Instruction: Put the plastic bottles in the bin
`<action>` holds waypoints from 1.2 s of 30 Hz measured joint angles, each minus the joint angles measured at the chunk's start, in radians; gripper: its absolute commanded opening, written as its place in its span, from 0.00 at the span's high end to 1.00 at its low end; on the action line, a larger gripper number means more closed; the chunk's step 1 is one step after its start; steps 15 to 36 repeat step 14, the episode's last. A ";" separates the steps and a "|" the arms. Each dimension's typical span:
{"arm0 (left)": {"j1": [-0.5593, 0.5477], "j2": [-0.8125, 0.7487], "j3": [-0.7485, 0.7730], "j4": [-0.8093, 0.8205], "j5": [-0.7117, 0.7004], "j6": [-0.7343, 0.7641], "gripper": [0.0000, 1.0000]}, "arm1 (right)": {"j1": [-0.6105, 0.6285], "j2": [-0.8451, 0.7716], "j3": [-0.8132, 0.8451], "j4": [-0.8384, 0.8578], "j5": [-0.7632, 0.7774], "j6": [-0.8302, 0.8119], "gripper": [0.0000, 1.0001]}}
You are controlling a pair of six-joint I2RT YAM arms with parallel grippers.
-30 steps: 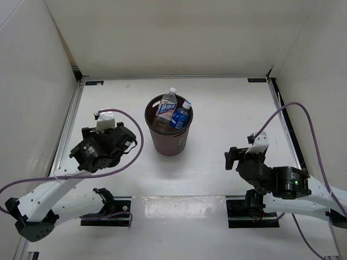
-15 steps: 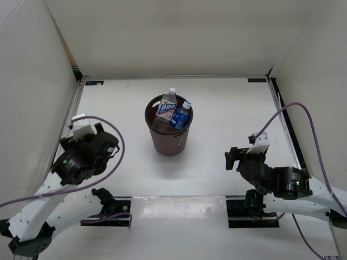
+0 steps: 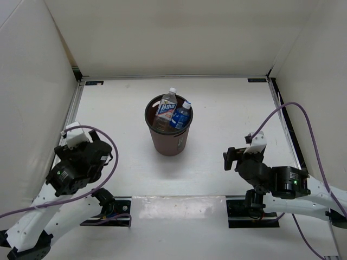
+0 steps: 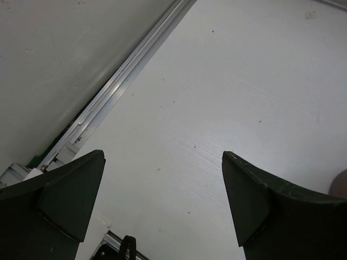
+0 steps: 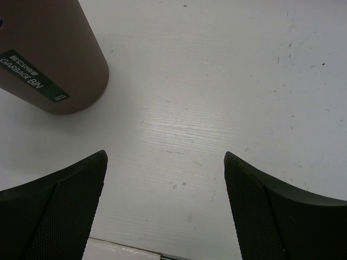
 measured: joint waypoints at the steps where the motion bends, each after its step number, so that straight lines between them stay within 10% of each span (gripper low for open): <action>1: 0.000 0.022 0.000 0.004 0.004 0.003 0.00 | 0.000 0.000 0.000 0.000 0.000 0.000 0.10; 36: 0.000 0.062 -0.073 0.066 0.028 -0.014 0.00 | 0.000 0.016 0.000 0.007 -0.010 -0.013 0.10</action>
